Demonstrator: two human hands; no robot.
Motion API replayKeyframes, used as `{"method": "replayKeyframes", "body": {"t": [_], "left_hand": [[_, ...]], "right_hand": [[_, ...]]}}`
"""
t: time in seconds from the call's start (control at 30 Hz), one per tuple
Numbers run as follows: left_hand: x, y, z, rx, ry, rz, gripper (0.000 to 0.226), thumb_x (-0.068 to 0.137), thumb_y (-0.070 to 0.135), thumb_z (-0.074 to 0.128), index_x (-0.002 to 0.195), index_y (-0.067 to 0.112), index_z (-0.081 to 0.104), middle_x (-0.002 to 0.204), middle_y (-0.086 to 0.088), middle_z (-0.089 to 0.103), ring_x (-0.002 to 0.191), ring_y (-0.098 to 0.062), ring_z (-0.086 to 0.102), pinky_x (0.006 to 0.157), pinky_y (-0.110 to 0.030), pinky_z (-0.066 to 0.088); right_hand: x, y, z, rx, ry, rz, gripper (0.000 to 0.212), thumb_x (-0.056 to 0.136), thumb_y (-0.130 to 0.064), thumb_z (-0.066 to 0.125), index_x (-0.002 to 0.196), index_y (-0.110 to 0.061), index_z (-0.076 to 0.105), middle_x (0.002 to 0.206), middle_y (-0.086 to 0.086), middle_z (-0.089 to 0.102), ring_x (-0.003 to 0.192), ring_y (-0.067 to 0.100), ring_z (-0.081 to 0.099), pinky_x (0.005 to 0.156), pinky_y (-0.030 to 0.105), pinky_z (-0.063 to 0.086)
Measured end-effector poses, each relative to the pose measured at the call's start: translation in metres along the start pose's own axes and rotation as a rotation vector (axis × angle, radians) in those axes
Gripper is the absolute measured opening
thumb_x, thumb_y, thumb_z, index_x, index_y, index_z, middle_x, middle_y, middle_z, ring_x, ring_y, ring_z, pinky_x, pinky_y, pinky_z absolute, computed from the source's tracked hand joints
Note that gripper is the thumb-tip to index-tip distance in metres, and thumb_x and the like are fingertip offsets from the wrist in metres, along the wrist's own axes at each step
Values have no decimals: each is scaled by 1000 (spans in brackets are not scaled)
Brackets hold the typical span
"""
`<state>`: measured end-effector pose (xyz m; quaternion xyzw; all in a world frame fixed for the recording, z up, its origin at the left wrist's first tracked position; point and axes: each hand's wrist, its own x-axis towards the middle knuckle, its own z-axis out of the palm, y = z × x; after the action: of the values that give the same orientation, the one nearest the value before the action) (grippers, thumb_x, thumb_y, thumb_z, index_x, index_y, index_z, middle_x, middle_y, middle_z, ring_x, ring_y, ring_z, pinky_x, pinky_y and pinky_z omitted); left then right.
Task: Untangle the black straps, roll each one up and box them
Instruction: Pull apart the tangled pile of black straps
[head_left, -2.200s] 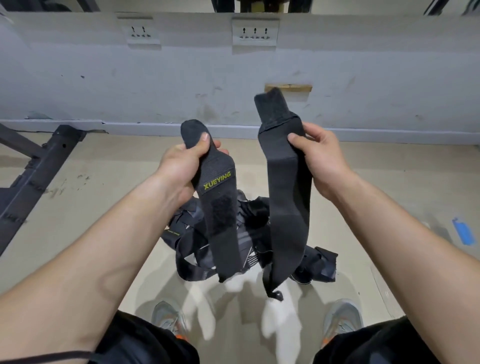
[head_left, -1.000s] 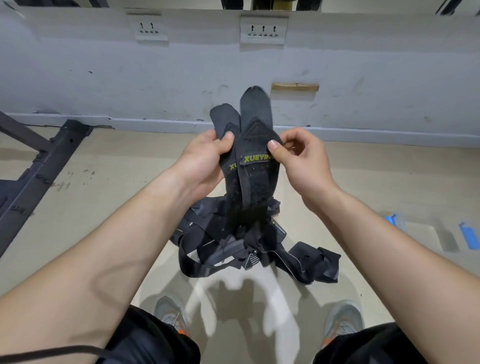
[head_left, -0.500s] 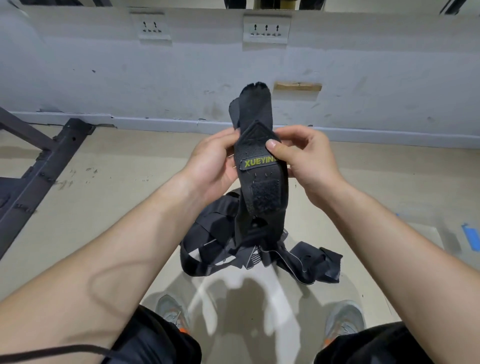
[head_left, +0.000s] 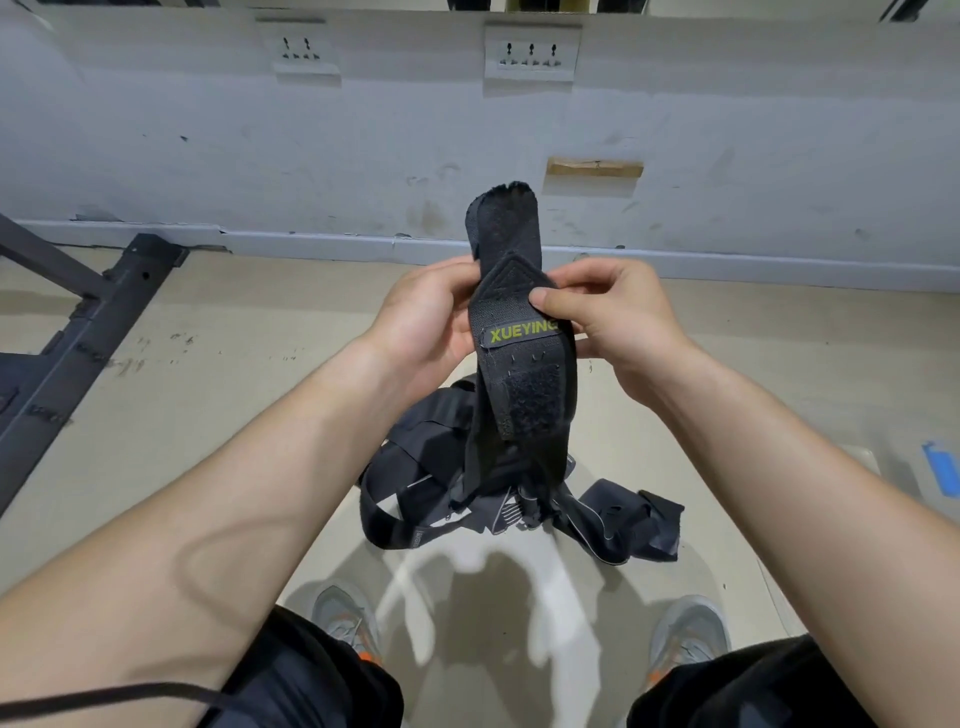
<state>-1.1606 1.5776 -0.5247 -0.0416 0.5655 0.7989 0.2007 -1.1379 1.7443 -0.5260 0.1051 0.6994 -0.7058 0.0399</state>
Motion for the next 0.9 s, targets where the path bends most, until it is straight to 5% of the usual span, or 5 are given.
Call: {"method": "replayKeyframes", "body": {"t": [0.13,0.3,0.53,0.67,0.9], "left_hand": [[2,0,-3,29,2,-8,18,89,8,60,104,2,68,104,-21,59,73,-18,45,84,-37,51],[3,-3,-2,-33,28,-6,25,101,9,48,106,-3,69,102,-16,76,94,-25,74,93,-39,57],[3,-10,0,87,27,71,19,98,12,63,110,-1,69,103,-18,76,88,-23,74,76,-32,60],[6,-14,-3,173,27,116,21,100,6,58,117,-2,68,108,-18,76,95,-27,74,84,-36,60],[-6,-19,-10,159,71,178,25,100,8,59,122,-4,66,119,-24,71,111,-37,70,97,-44,56]], "right_hand": [[1,0,-2,-32,7,46,21,84,-5,79,103,-1,72,81,4,69,57,10,65,52,27,55],[0,4,1,27,23,107,16,85,-8,79,99,-7,71,79,1,71,59,15,66,51,27,56],[5,10,-3,-75,130,8,29,79,-16,86,93,-19,60,82,-1,53,60,8,57,57,25,51],[6,11,0,-198,-1,-174,18,88,-13,75,98,-27,74,90,-7,63,77,7,58,74,22,49],[2,21,18,-159,-10,-234,11,93,-12,70,93,-23,69,84,-10,66,81,8,60,71,30,51]]}}
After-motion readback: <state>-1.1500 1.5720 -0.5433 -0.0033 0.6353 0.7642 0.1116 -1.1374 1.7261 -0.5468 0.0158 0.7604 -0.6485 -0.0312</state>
